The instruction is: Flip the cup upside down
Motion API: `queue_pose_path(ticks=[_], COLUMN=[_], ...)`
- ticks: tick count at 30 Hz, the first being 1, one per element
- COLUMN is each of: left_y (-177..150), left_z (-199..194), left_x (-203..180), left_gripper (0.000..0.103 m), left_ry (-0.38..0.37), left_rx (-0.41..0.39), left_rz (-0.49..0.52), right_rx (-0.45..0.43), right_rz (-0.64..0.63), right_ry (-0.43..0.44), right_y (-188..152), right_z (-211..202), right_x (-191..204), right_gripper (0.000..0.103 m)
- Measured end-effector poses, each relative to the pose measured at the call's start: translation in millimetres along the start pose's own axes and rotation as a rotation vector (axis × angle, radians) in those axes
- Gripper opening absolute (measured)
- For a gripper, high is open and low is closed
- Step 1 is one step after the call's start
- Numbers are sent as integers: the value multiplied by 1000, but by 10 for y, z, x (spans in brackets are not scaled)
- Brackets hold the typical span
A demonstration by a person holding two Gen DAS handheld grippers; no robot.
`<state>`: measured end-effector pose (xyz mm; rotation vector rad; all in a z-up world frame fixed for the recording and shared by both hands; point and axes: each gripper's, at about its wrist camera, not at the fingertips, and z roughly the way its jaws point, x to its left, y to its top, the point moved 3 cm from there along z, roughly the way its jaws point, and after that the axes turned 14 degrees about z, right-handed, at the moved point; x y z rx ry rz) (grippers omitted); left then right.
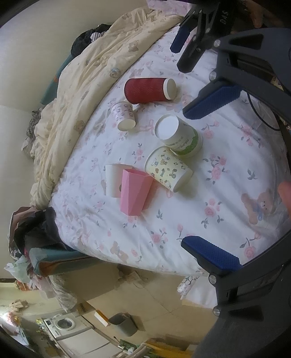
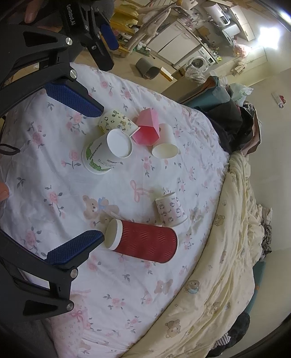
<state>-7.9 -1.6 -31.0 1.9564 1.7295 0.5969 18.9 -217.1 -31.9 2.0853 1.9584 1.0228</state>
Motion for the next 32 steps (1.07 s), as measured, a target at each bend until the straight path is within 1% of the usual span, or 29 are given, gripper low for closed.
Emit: queue_pose_path(ticks=[25,32], left_y=[17,13], left_z=[14,-25], left_x=[-1,-10], left_gripper=[103,103], left_ry=[1,-21], left_rx=[-7,-14], left_rz=[-6,-14], right_rx=[0,1], right_rz=[-4,-5], right_ry=[-4,-4], right_y=[-5,-14], right_z=[-5,-3], right_x=[2,5], right_gripper=[103,103])
